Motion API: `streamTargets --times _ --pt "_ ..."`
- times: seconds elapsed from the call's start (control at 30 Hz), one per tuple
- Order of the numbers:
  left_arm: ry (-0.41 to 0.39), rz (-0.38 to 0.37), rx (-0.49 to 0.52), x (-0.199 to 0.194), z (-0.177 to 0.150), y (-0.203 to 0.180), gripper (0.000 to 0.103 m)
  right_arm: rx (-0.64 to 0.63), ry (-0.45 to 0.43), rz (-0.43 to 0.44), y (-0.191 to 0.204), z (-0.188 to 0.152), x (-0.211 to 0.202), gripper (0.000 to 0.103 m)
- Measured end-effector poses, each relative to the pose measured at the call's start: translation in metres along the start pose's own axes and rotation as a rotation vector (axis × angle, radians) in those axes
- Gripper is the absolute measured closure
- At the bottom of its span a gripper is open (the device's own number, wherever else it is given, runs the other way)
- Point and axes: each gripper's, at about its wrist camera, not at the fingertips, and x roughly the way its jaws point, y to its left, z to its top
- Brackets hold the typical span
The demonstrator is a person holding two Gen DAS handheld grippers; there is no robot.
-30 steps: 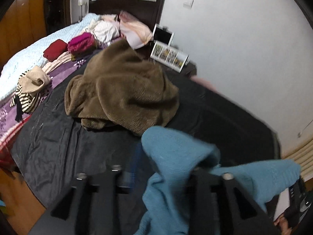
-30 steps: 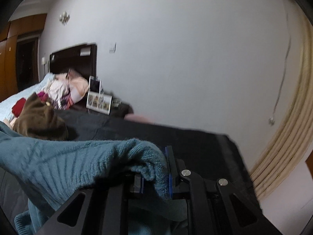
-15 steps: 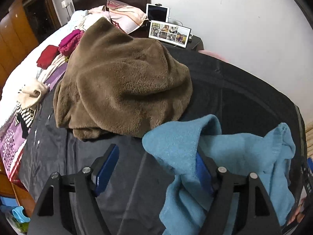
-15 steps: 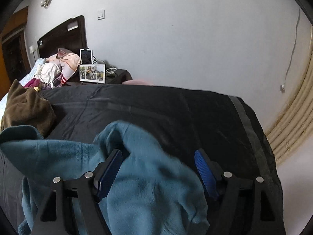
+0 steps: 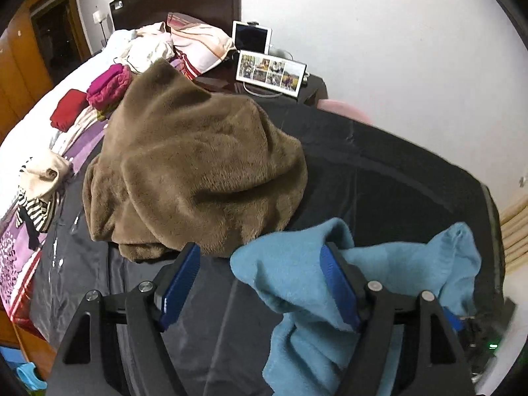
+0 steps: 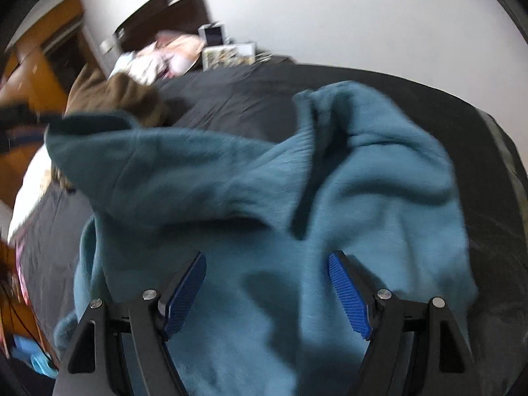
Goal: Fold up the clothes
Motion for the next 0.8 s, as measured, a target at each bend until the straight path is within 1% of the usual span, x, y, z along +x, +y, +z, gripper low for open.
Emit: streamTargets --times 0.2,0.4,0.5,0.57,0.73,0.8 --pt "-0.036 0.009 0.033 -0.013 0.002 0.004 0.025 -0.031 0.032 -0.002 0.011 0.019 0.034 0.025" --pt "-0.029 -0.005 0.087 -0.008 -0.007 0.001 0.025 -0.005 -0.048 -0.042 -0.001 0.072 0.043 0.025" --pt "-0.054 -0.028 0.167 -0.01 -0.013 -0.013 0.025 0.008 -0.072 -0.045 -0.007 0.101 0.052 0.025" --pt "-0.084 -0.047 0.243 -0.013 -0.017 -0.026 0.025 0.021 -0.089 -0.051 -0.009 0.116 0.057 0.025" --pt "-0.148 -0.069 0.453 -0.015 -0.023 -0.067 0.025 0.088 -0.134 0.029 -0.02 0.138 0.055 0.025" --pt "-0.162 -0.106 0.543 -0.011 -0.024 -0.086 0.025 0.092 -0.15 0.042 -0.021 0.143 0.053 0.025"
